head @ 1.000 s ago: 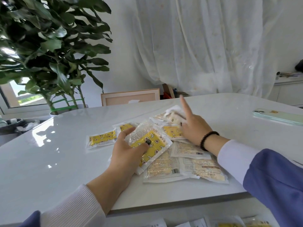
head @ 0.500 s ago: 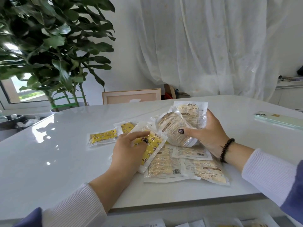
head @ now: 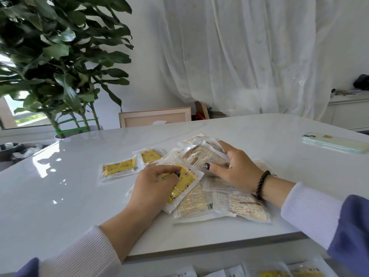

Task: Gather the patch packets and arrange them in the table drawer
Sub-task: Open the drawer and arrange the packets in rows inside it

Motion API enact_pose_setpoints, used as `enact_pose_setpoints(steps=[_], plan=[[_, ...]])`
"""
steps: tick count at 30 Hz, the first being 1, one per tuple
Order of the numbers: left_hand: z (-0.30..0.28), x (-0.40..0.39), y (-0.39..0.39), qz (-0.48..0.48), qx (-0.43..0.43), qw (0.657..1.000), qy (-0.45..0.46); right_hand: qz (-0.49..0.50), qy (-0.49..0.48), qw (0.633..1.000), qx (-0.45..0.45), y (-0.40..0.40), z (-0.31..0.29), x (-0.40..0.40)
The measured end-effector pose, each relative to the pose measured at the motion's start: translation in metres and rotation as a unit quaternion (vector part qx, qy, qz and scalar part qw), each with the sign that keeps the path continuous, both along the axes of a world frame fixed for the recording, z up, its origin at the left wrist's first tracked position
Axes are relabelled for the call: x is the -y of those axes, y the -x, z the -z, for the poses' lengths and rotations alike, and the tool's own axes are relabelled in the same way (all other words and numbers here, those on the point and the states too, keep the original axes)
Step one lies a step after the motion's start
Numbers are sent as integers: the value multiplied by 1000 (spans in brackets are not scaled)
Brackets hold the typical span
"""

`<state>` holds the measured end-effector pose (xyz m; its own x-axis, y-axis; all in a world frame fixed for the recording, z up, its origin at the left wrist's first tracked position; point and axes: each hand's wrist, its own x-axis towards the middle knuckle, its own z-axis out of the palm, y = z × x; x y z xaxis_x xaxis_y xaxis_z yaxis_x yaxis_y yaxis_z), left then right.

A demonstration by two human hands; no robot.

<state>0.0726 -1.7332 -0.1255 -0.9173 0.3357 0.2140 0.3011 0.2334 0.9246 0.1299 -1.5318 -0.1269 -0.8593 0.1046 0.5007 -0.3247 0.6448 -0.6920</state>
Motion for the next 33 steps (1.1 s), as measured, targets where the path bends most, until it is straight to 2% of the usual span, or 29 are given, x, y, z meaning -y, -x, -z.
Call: enact_pose_setpoints(steps=[2, 3, 5, 7, 9, 11, 15, 16, 18, 20, 21, 24, 27, 30, 33], plan=[[0, 0, 0, 1, 17, 1000, -12, 34, -98, 992, -67, -1, 0, 1], [-2, 0, -1, 2, 33, 999, -25, 49, -181, 974, -126, -1, 0, 1], [-4, 0, -4, 5, 70, 996, -52, 48, -335, 913, -226, 0, 0, 3], [-5, 1, -2, 12, 105, 991, -77, 39, -414, 866, -279, 0, -2, 6], [-7, 3, -4, 38, 122, 987, -100, 30, -440, 848, -293, 1, -3, 7], [-7, 4, -5, 60, 108, 988, -96, 20, -440, 848, -295, 1, -2, 6], [-5, 5, -4, 41, 80, 990, -112, 10, -415, 866, -280, 3, 0, 6], [-4, 5, -4, 30, 75, 990, -116, 11, -395, 879, -266, 3, 0, 7], [-1, 6, 0, 2, 59, 990, -128, 16, -306, 931, -200, 3, 0, 7], [0, 6, 1, -39, -1, 991, -129, -10, -191, 976, -100, -2, -1, 10], [0, 7, 2, -52, -46, 991, -119, -38, -152, 985, -68, -5, -2, 11], [0, 9, 4, -56, -138, 984, -96, -71, -89, 991, -70, -8, -1, 12], [0, 9, 4, -37, -178, 982, -52, -4, -27, 993, -115, -7, -4, 13], [0, 8, 0, 1, -182, 983, 0, 35, -54, 981, -184, -6, -7, 14], [2, 9, 3, 26, -184, 982, 31, 7, -92, 979, -184, -8, -7, 12]])
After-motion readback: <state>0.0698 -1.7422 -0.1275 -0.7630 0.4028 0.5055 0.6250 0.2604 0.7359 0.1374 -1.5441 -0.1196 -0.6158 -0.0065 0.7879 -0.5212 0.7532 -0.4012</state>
